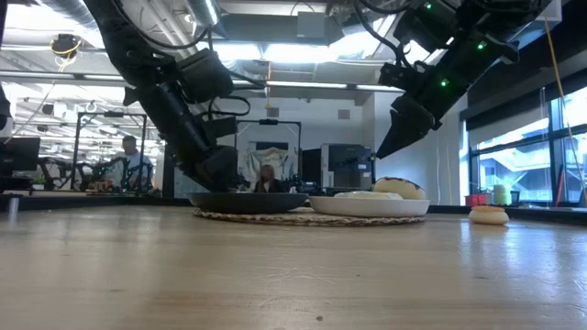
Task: Pick & Place donuts
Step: Put the small black donut on the black plate
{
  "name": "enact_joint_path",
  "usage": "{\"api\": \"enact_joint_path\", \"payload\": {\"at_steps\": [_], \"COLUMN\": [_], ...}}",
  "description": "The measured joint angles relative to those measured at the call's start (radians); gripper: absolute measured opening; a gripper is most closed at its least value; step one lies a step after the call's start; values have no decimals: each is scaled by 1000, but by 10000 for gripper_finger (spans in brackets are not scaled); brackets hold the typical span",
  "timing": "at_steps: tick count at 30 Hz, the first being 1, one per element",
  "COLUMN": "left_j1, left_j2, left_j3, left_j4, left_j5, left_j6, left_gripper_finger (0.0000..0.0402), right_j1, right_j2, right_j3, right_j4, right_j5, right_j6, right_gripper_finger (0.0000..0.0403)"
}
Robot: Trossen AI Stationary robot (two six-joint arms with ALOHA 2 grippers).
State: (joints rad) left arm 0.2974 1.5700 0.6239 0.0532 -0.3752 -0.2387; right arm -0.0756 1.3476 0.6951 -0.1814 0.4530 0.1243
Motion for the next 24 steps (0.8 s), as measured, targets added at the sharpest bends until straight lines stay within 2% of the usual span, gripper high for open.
{"api": "enact_joint_path", "payload": {"at_steps": [8, 13, 17, 24], "left_j1": [0, 0, 0, 0], "left_j2": [0, 0, 0, 0], "left_j3": [0, 1, 1, 1], "left_j4": [6, 49, 55, 53], "left_j5": [1, 16, 58, 21], "left_j6": [24, -23, -4, -3], "left_gripper_finger": [22, 26, 45, 87], "right_j1": [0, 0, 0, 0], "right_j2": [0, 0, 0, 0], "right_j3": [0, 0, 0, 0], "right_j4": [0, 0, 0, -1], "right_j5": [0, 0, 0, 0], "right_j6": [-2, -1, -2, -2], "right_gripper_finger": [172, 172, 172, 172]}}
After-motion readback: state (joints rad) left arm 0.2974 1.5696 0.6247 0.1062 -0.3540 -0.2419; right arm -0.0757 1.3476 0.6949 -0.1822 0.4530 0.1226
